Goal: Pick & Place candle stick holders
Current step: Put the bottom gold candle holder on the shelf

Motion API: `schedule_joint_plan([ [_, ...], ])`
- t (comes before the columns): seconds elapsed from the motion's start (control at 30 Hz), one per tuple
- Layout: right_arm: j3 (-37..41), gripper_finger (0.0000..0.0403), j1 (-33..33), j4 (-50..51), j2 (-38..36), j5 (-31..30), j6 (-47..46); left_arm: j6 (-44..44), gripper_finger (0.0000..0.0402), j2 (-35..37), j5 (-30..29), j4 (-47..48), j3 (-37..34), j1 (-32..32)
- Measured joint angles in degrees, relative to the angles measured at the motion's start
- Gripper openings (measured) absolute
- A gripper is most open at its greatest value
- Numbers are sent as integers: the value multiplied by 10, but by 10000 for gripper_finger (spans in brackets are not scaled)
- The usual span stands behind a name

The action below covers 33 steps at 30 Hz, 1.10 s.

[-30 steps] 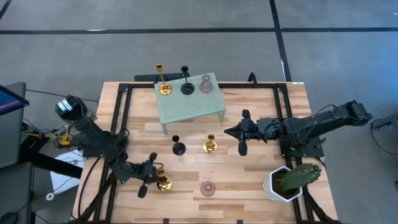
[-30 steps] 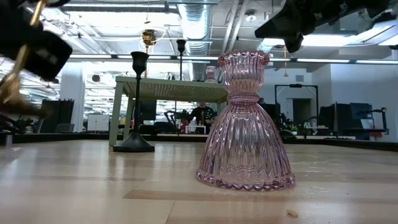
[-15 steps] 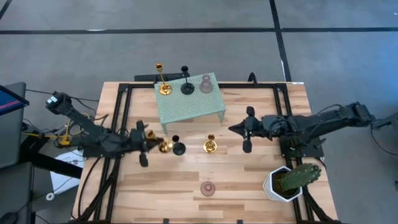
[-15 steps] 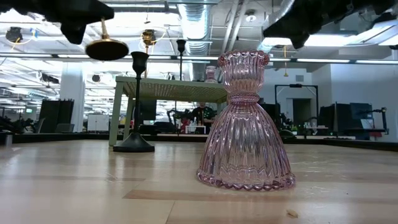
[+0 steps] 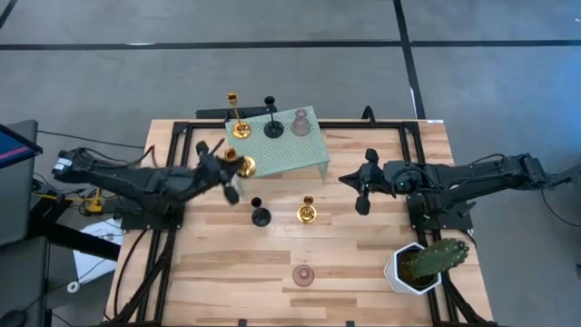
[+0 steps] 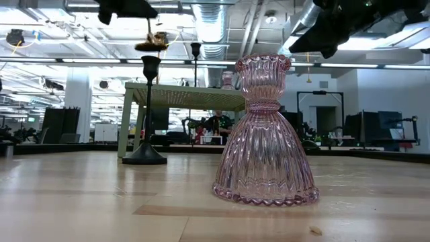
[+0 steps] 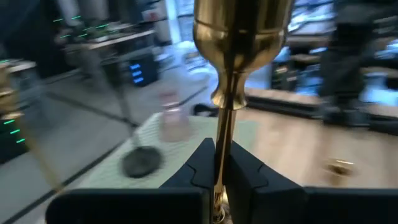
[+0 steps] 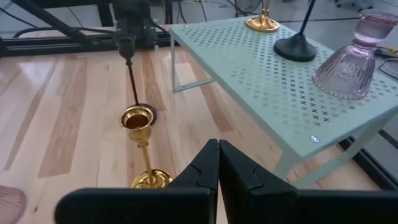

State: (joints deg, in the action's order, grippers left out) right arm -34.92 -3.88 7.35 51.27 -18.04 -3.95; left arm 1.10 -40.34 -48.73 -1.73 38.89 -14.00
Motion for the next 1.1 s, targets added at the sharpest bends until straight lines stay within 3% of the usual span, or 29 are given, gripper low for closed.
schedule_joint_plan([
  [0.13,0,0,-4,-1,0,0,0,-2,15,-29,34,6,20,91],
  [0.4,0,0,-6,-1,0,0,-1,-86,15,-77,231,15,20,274],
  [0.57,0,0,-6,-1,0,0,-2,-114,16,-129,324,-6,20,349],
  [0.77,0,0,-6,-1,0,0,-2,-92,16,-174,338,-79,20,361],
  [1.1,0,0,-6,-1,0,0,-6,-73,17,-194,312,-84,20,360],
])
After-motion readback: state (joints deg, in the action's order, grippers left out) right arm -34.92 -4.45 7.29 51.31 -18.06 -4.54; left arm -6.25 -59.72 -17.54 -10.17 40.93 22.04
